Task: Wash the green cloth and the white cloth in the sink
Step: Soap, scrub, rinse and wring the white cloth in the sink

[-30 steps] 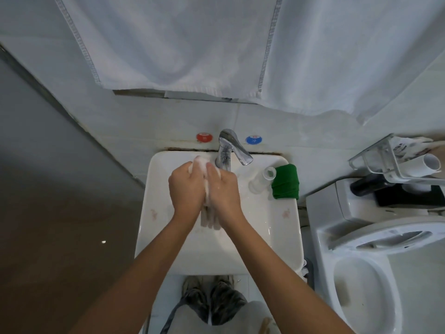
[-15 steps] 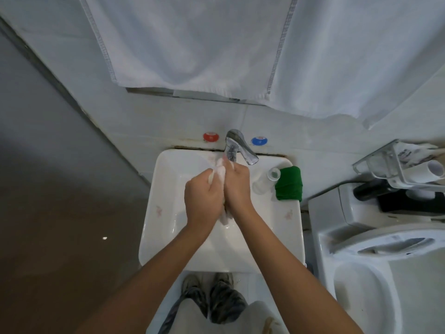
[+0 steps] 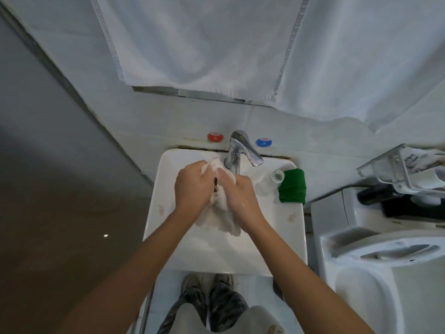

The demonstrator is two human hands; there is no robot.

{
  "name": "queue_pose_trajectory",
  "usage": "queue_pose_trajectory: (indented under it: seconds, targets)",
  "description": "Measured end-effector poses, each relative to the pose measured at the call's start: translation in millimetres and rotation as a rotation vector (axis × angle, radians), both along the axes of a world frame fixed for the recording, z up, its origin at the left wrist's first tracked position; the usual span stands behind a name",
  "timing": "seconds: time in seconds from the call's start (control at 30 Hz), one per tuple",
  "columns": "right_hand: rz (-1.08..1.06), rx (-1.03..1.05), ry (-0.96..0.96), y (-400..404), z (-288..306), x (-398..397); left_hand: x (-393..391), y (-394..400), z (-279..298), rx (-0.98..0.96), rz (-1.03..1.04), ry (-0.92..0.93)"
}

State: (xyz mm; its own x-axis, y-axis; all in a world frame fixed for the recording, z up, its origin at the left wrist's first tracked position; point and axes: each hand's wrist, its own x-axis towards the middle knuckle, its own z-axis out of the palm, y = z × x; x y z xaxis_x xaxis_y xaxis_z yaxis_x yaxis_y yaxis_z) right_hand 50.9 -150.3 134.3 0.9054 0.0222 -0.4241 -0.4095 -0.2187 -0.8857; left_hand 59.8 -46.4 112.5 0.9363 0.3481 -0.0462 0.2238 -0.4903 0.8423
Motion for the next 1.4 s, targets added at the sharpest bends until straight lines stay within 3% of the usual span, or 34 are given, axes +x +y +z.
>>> queue_pose_trajectory:
  seconds: [0.1, 0.23, 0.4, 0.57, 0.7, 0.77, 0.87, 0.97, 1.17, 1.3, 1.4]
  targets:
    - [0.111, -0.044, -0.054, -22, -2, 7, 3, 22, -4, 0.078, -0.080, 0.016]
    - [0.373, -0.139, -0.042, -50, -1, 16, 10, 47, 4, 0.028, -0.231, 0.040]
    - [0.669, -0.532, -0.009, -61, 3, 27, 8, 67, 19, 0.091, -0.447, 0.252]
    - [0.770, -0.761, -0.014, -62, 5, 37, 4, 72, 23, 0.642, -0.703, 0.343]
    - [0.793, -0.765, -0.069, -56, 4, 36, 7, 71, 17, 0.846, -0.727, 0.391]
    - [0.717, -0.671, -0.091, -57, 2, 34, 8, 71, 19, 0.794, -0.755, 0.402]
    - [0.520, -0.441, -0.117, -59, -6, 29, 7, 68, 22, 0.454, -0.743, 0.418]
    - [0.499, -0.394, -0.152, -60, -14, 26, 4, 66, 16, 0.221, -0.655, 0.426]
    - [0.548, -0.489, -0.240, -63, -34, 23, -3, 61, 10, 0.482, -0.663, 0.448]
    - [0.564, -0.462, -0.269, -67, -34, 21, -9, 66, 12, 0.487, -0.678, 0.419]
    - [0.537, -0.355, -0.176, -70, -24, 20, -13, 70, 15, 0.448, -0.729, 0.498]
